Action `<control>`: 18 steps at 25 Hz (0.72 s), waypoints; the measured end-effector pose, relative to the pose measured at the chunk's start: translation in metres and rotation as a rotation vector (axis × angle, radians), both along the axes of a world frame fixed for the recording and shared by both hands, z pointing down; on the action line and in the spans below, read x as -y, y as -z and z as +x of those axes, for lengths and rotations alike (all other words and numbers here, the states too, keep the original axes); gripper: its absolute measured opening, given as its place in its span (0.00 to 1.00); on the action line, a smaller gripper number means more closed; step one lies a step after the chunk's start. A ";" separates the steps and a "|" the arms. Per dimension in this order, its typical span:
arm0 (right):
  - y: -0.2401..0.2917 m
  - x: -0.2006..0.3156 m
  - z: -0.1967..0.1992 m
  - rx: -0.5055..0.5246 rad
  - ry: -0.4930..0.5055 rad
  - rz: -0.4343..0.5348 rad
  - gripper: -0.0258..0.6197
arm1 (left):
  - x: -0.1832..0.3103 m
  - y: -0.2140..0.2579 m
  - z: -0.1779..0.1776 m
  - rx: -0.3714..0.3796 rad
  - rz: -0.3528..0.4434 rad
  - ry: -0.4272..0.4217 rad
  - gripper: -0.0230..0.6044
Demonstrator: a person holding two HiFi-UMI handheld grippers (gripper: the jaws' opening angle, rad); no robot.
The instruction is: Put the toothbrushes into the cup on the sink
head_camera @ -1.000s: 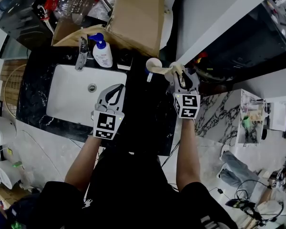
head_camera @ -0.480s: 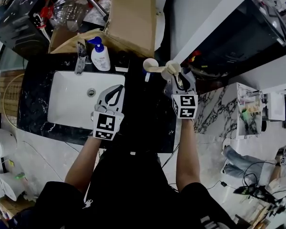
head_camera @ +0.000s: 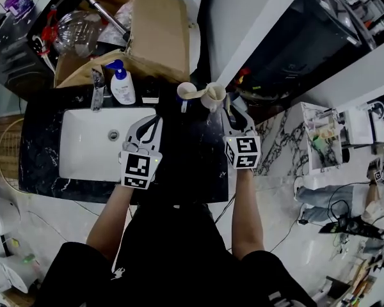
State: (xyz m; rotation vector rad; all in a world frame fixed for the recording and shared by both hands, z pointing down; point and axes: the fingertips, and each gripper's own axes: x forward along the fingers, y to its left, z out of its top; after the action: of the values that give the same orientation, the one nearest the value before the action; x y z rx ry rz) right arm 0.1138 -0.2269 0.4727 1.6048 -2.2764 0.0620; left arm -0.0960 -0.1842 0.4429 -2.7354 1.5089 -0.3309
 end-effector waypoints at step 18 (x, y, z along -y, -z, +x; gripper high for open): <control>0.081 -0.103 0.035 0.335 -0.025 0.097 0.04 | -0.051 0.028 0.029 -0.083 0.030 0.066 0.04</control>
State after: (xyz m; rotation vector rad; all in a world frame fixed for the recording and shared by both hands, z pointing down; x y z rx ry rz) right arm 0.1487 -0.1234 0.3917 1.7866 -2.5412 0.2470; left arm -0.0672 -0.1328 0.4147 -2.7124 1.6128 -0.1957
